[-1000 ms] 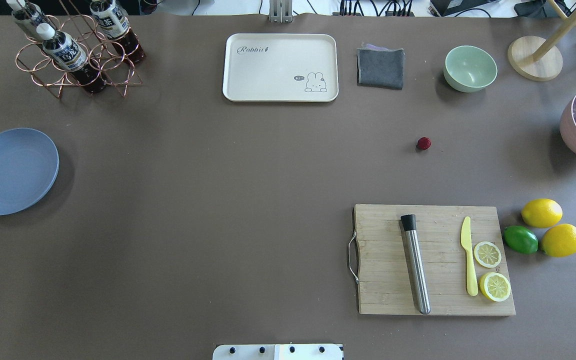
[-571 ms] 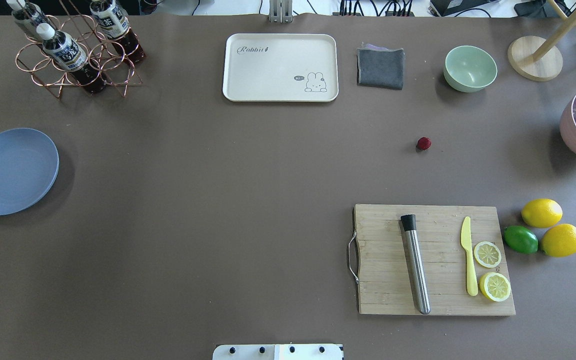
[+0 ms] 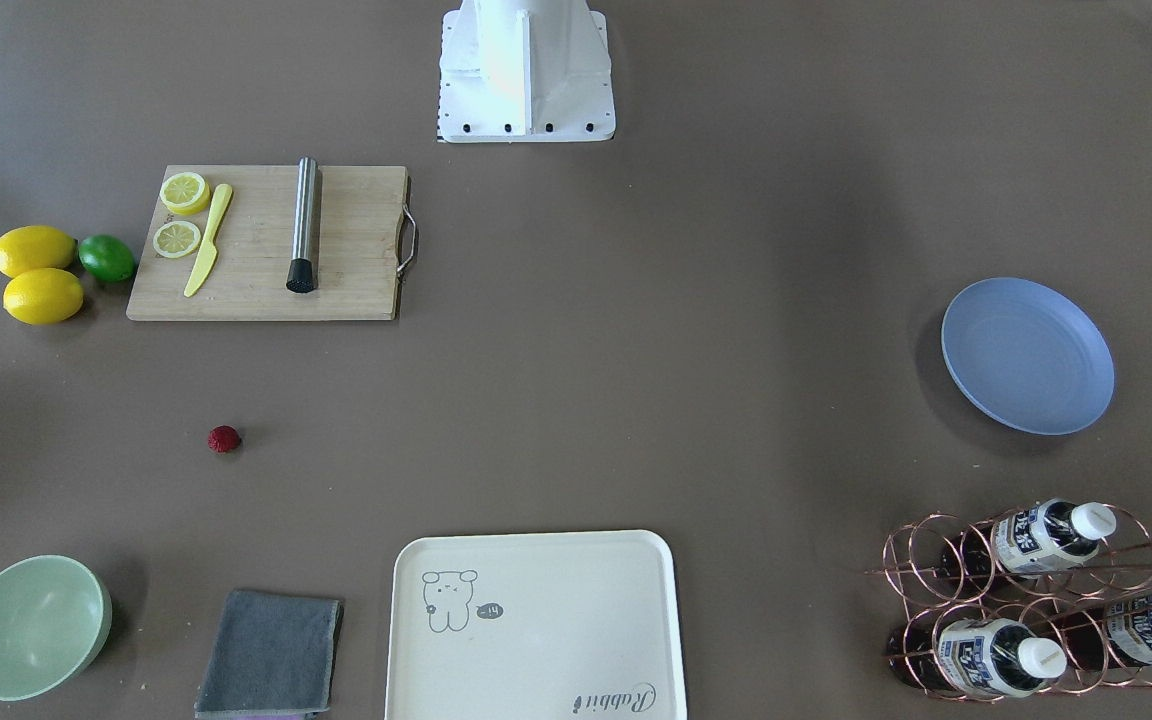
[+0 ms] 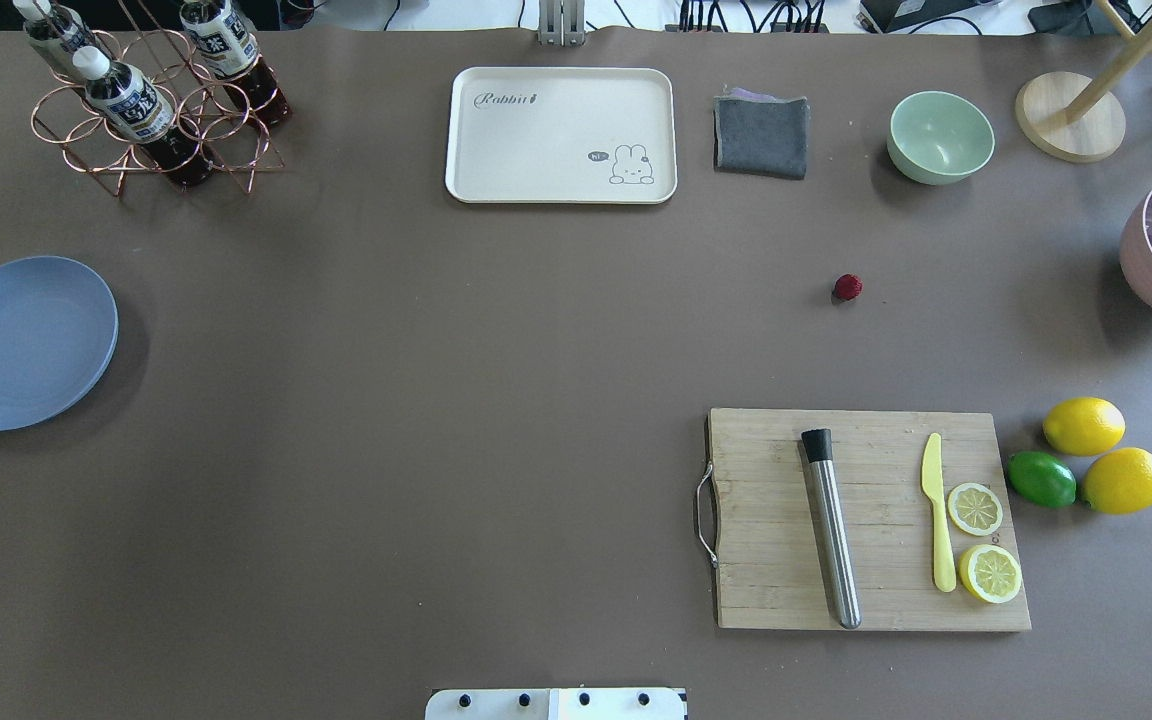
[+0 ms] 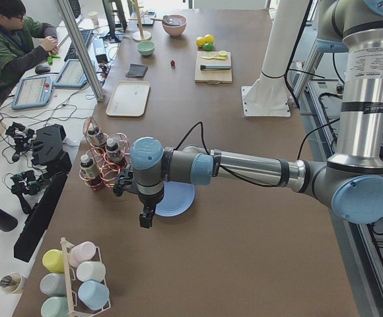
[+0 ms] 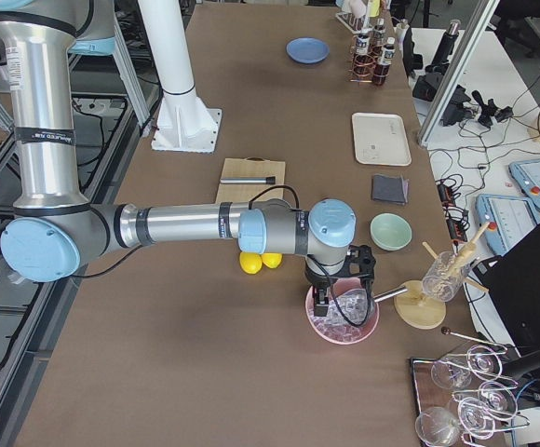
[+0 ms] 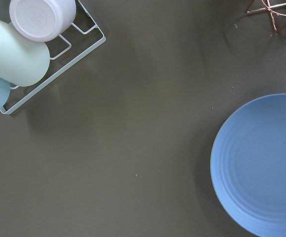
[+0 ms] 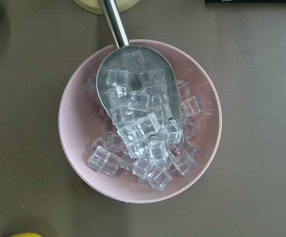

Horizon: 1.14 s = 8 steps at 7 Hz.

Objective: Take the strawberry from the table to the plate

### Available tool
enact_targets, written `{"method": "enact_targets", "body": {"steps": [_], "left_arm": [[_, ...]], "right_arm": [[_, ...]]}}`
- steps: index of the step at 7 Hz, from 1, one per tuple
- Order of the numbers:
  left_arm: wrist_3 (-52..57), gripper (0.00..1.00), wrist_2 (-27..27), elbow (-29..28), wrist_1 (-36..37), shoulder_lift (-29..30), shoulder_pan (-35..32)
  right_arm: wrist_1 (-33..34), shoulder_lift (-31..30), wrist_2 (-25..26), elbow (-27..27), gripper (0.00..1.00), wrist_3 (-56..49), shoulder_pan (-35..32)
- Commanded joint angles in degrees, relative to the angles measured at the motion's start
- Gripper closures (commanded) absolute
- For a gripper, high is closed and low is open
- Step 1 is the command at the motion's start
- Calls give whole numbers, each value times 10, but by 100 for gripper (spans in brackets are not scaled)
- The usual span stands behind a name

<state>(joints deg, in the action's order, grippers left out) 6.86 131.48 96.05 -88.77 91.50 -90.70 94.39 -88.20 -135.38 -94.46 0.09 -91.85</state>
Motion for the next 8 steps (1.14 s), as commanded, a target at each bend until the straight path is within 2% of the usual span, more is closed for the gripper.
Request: {"method": "enact_targets", "body": {"steps": [1, 8], "left_arm": [[0, 2, 0, -1, -1, -1, 0], [5, 2, 4, 6, -2, 11, 3]], "right_arm": [[0, 0, -1, 1, 0, -1, 0], [0, 5, -11, -10, 0, 2, 0]]}}
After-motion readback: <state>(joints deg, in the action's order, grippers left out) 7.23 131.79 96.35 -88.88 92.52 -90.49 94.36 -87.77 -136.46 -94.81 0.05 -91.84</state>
